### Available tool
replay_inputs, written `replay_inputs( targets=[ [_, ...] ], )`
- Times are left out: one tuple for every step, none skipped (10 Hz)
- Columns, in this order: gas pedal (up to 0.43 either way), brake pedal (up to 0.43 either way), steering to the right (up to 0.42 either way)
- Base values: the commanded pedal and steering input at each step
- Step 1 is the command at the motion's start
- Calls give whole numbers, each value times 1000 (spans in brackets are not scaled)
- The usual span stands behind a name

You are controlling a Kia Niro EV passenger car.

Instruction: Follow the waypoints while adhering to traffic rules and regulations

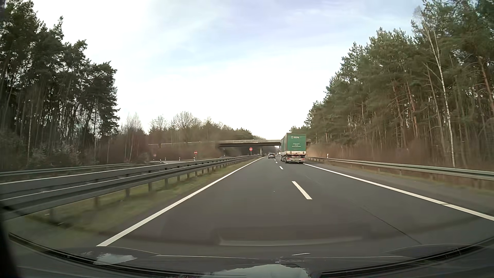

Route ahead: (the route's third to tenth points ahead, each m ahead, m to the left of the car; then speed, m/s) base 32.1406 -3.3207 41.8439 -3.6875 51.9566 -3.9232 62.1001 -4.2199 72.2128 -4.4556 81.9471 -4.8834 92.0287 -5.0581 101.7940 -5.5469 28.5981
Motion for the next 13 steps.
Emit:
replay_inputs(
  targets=[
    [319,0,3],
    [319,0,3],
    [319,0,3],
    [319,0,3],
    [319,0,2],
    [319,0,2],
    [319,0,2],
    [319,0,2],
    [319,0,2],
    [319,0,2],
    [319,0,2],
    [319,0,1],
    [319,0,1]
  ],
)
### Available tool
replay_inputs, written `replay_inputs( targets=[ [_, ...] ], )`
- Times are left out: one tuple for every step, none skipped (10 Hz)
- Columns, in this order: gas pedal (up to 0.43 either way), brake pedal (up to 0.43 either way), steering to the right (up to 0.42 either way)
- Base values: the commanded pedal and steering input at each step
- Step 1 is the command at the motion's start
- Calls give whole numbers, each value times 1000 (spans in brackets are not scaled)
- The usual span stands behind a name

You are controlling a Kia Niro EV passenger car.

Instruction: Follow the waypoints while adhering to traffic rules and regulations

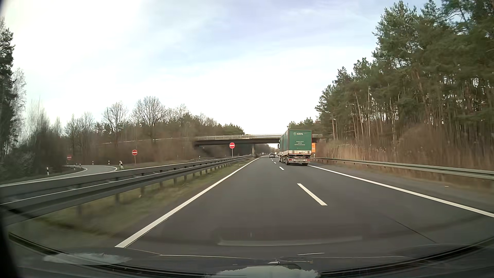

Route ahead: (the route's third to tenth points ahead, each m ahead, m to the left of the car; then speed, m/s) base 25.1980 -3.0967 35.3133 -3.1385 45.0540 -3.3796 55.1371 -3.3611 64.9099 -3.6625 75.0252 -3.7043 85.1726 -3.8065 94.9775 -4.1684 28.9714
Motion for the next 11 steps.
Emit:
replay_inputs(
  targets=[
    [319,0,1],
    [319,0,1],
    [319,0,1],
    [319,0,0],
    [319,0,0],
    [319,0,0],
    [319,0,0],
    [319,0,0],
    [319,0,0],
    [319,0,0],
    [319,0,0]
  ],
)
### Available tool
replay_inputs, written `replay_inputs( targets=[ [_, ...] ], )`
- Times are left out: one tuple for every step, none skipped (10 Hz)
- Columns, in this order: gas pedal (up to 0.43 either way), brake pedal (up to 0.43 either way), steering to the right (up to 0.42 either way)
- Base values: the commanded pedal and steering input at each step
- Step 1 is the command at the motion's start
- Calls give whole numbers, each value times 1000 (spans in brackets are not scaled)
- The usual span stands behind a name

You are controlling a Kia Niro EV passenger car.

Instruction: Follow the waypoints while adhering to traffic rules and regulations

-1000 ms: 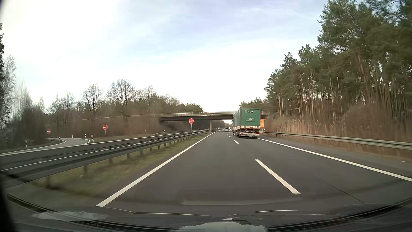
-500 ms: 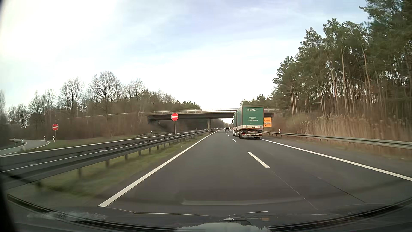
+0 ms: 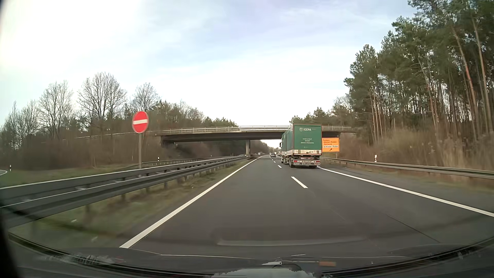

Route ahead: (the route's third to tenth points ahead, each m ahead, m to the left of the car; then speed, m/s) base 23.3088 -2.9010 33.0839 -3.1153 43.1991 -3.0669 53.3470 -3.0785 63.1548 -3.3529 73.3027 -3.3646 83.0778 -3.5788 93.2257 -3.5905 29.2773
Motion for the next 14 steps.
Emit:
replay_inputs(
  targets=[
    [319,0,0],
    [319,0,-1],
    [319,0,-1],
    [319,0,0],
    [319,0,0],
    [319,0,-1],
    [319,0,0],
    [319,0,0],
    [319,0,0],
    [319,0,0],
    [319,0,0],
    [319,0,0],
    [319,0,0],
    [319,0,0]
  ],
)
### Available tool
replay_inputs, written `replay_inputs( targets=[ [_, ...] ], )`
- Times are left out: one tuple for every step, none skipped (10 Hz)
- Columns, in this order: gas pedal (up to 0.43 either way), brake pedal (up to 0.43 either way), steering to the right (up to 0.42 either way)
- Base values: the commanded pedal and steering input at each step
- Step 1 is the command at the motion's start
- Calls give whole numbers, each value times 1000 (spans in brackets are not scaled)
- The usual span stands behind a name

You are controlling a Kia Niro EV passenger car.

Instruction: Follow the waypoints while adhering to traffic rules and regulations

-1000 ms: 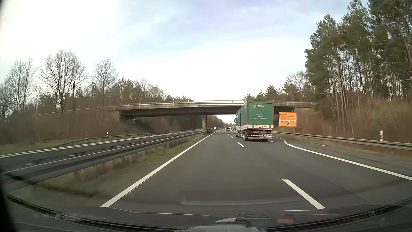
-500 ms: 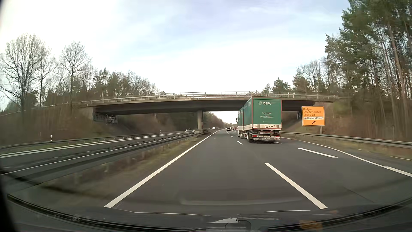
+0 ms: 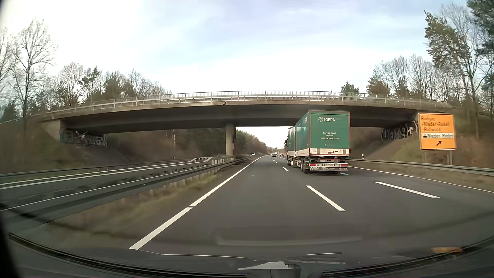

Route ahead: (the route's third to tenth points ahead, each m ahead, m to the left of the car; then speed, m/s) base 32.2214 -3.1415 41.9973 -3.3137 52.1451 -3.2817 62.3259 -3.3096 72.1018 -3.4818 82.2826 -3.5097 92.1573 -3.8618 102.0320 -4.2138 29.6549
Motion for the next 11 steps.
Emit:
replay_inputs(
  targets=[
    [319,0,0],
    [319,0,0],
    [319,0,0],
    [319,0,0],
    [319,0,0],
    [319,0,0],
    [319,0,0],
    [319,0,0],
    [319,0,0],
    [319,0,0],
    [319,0,0]
  ],
)
